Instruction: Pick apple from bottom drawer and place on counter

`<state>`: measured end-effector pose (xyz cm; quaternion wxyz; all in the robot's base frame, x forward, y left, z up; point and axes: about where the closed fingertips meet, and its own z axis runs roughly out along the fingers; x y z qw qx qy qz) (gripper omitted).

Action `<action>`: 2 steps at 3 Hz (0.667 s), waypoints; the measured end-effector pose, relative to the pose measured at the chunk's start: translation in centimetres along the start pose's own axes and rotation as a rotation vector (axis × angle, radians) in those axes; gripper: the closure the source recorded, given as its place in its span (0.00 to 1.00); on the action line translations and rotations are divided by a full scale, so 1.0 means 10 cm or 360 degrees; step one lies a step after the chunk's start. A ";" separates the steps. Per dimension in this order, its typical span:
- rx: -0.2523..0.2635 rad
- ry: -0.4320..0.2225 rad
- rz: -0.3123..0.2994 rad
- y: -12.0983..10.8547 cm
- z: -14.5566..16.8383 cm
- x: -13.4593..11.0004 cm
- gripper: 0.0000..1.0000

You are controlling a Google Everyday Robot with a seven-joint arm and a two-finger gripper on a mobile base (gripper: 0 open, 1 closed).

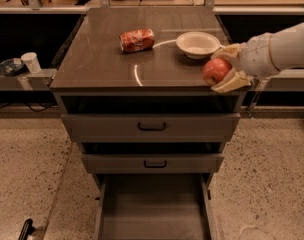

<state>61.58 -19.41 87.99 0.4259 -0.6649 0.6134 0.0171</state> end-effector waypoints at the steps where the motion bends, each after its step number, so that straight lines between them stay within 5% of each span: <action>1: -0.0010 -0.0019 -0.0010 -0.17 0.20 -0.16 1.00; 2: -0.0018 0.0027 0.0031 -0.24 0.39 -0.12 1.00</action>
Offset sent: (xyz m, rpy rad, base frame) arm 0.0570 0.0323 -0.0165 -0.0251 0.0502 -0.0680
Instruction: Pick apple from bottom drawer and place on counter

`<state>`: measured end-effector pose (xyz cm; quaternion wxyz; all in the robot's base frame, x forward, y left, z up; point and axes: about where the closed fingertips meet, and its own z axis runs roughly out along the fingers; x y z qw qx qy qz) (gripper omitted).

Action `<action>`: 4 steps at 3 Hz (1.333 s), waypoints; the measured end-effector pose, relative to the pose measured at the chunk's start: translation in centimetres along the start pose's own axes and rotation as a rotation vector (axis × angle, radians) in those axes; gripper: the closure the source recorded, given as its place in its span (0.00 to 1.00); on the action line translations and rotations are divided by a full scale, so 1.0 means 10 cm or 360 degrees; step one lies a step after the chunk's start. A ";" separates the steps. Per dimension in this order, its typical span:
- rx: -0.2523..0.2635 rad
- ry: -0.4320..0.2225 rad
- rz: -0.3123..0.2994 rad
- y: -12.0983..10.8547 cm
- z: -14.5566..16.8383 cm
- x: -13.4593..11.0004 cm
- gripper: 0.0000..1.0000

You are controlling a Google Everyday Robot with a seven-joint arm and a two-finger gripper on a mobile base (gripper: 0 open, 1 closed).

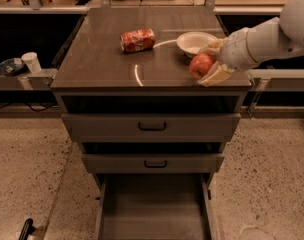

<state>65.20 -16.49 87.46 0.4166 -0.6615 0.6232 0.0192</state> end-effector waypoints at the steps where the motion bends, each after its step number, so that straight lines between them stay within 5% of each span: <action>1: -0.0007 0.0053 0.0043 -0.09 0.14 0.06 1.00; 4: -0.0077 0.0016 0.0057 -0.45 0.68 -0.33 1.00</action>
Offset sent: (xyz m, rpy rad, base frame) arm 0.0482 0.0238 0.0036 -0.0448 0.0230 -0.0647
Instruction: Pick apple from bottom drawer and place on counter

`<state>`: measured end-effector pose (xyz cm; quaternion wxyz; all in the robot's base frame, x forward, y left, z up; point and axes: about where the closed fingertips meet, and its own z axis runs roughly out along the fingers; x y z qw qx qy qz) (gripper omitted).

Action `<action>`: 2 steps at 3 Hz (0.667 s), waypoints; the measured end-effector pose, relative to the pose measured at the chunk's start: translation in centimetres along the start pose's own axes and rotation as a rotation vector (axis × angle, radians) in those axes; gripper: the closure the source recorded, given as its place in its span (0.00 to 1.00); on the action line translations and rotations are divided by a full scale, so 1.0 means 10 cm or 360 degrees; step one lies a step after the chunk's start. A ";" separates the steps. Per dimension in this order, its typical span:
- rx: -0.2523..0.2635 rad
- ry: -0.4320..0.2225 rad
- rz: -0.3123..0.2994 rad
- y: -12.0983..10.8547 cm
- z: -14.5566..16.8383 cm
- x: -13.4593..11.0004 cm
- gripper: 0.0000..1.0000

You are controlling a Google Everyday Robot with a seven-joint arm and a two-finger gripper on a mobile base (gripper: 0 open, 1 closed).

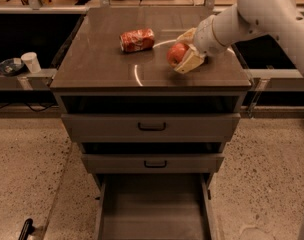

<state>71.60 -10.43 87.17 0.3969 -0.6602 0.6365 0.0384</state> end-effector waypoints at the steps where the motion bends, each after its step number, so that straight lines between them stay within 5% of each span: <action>1: -0.0038 -0.0030 0.0009 -0.06 0.19 -0.11 1.00; 2: -0.0080 -0.0046 0.0012 -0.07 0.34 -0.16 1.00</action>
Offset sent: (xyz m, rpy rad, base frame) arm 0.0265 0.0409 -0.0136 0.0236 0.0581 0.0509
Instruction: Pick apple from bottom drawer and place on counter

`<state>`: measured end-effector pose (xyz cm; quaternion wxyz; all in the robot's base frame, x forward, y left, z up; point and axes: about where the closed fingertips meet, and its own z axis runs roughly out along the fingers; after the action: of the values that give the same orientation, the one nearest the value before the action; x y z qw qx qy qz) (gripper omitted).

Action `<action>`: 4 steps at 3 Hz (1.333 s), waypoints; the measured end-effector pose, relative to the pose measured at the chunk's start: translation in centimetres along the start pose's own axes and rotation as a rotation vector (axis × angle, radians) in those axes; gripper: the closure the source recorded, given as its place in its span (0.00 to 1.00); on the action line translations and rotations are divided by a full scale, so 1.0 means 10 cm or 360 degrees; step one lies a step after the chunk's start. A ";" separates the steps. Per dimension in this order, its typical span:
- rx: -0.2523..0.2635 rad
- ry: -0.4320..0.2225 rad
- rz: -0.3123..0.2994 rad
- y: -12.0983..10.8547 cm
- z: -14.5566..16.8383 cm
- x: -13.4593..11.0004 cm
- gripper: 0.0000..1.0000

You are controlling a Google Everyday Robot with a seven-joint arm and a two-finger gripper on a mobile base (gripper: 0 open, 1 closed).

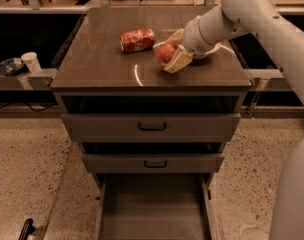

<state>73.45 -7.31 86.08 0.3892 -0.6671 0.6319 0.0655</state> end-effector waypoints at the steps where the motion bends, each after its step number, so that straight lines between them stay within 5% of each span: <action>1: -0.0032 -0.0048 0.0003 0.01 0.08 -0.03 0.83; 4: -0.0037 -0.0056 0.0004 0.01 0.09 -0.04 0.11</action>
Offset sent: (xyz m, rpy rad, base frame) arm 0.0018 0.0074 -0.0035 0.0242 0.0141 0.0234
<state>73.66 -6.45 85.68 0.3924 -0.6694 0.6251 0.0850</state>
